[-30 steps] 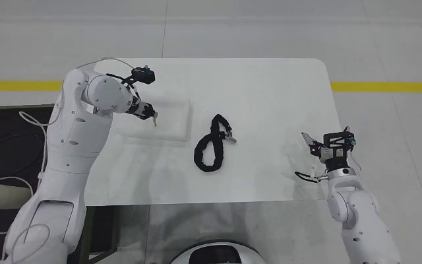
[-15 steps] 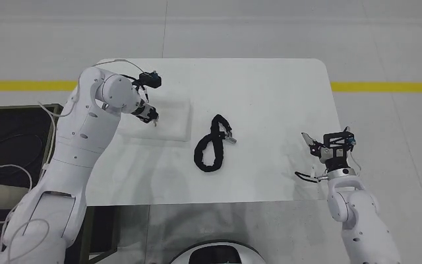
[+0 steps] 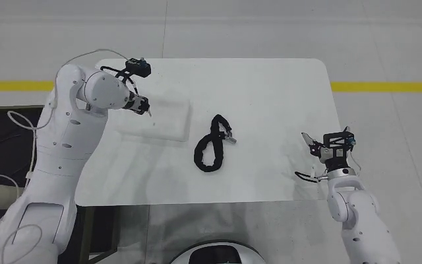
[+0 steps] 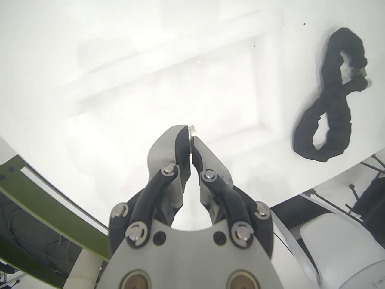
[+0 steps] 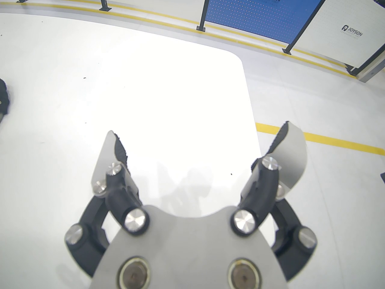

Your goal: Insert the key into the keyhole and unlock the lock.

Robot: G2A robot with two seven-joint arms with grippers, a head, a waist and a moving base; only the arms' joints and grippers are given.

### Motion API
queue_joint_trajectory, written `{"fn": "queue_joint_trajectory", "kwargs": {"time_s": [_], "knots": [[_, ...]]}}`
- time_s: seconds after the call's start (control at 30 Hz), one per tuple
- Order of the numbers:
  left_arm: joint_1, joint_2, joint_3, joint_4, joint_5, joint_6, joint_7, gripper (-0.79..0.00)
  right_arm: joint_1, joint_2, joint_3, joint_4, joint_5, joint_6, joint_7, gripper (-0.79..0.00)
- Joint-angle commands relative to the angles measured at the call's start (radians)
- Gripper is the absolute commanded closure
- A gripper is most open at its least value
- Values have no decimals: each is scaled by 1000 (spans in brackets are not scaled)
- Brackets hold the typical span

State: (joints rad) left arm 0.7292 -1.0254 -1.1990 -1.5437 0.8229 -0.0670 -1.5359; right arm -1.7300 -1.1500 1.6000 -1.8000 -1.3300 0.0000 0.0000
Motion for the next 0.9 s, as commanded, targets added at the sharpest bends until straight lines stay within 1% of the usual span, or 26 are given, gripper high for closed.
{"fn": "queue_joint_trajectory", "kwargs": {"time_s": [0.0, 0.03, 0.07, 0.13, 0.17, 0.27, 0.33, 0.4, 0.5, 0.53, 0.6, 0.87], "knots": [[42, 12, -49, -78, 9, 22, 2, 0, 0, 0, 0, 0, 0, 0, 0, -785], [66, 16, -76, -103, -22, 20, 12, 0, 0, 0, 0, 0, 0, 0, 0, -785], [91, 20, -103, -121, -55, -11, 21, 0, 0, 0, 0, 0, 0, 0, 0, -785], [134, 28, -160, -124, -140, -48, 37, 0, 0, 0, 0, 0, 0, 0, 0, -785], [150, 31, -194, -112, -196, -62, 62, 0, 0, 0, 0, 0, 0, 0, 0, -785], [202, 36, -296, -40, -416, -118, 145, 0, 0, 0, 0, 0, 0, 0, 0, -785], [230, 38, -355, 35, -594, -160, 166, 0, 0, 0, 0, 0, 0, 0, 0, -785], [254, 39, -396, 117, -740, -200, 175, 0, 0, 0, 0, 0, 0, 0, 0, -785], [271, 41, -416, 221, -880, -279, 157, 0, 0, 0, 0, 0, 0, 0, 0, -785], [274, 43, -409, 245, -904, -310, 125, 0, 0, 0, 0, 0, 0, 0, 0, -785], [285, 47, -386, 279, -965, -306, 89, 0, 0, 0, 0, 0, 0, 0, 0, -785], [285, 47, -386, 279, -965, -306, 89, 0, 0, 0, 0, 0, 0, 0, 0, -785]]}}
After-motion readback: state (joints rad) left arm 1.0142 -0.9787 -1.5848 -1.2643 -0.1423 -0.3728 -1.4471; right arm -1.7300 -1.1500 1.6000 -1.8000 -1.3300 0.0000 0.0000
